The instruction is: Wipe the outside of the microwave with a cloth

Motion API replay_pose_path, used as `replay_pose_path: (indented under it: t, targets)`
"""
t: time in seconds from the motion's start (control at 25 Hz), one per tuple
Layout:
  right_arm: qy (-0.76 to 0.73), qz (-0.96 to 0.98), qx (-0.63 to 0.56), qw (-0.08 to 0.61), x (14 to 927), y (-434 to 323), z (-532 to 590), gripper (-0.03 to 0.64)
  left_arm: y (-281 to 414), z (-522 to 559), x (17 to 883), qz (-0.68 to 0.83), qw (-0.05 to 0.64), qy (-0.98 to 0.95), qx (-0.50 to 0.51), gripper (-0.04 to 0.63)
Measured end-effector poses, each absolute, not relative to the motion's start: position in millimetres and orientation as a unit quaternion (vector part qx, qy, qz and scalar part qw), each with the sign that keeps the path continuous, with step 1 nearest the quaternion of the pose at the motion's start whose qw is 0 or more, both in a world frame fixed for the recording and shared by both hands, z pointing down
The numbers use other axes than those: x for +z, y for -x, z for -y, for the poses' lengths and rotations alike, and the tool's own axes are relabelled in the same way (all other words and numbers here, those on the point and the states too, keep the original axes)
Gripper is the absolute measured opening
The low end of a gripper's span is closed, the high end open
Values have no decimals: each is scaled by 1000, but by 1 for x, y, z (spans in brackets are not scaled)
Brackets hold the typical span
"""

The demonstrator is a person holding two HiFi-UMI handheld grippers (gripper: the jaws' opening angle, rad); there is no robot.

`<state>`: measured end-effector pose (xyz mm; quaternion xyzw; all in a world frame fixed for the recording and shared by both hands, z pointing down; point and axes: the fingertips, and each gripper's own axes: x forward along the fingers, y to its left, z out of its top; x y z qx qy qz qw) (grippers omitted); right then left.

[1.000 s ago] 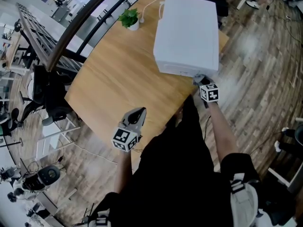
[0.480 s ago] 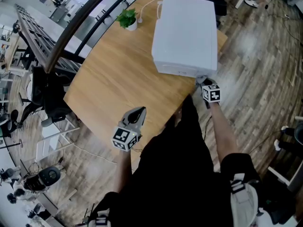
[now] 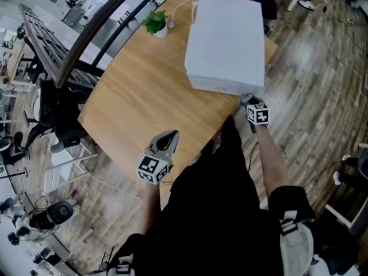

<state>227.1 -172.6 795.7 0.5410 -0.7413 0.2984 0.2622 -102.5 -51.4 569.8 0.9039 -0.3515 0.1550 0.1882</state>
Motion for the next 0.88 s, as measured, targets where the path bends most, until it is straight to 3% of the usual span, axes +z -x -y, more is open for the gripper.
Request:
replay_pose_path:
  t: [0.88]
  targets:
    - [-509, 749, 310, 290, 822, -208, 181, 18, 112, 56, 573, 382, 197, -888, 161, 0]
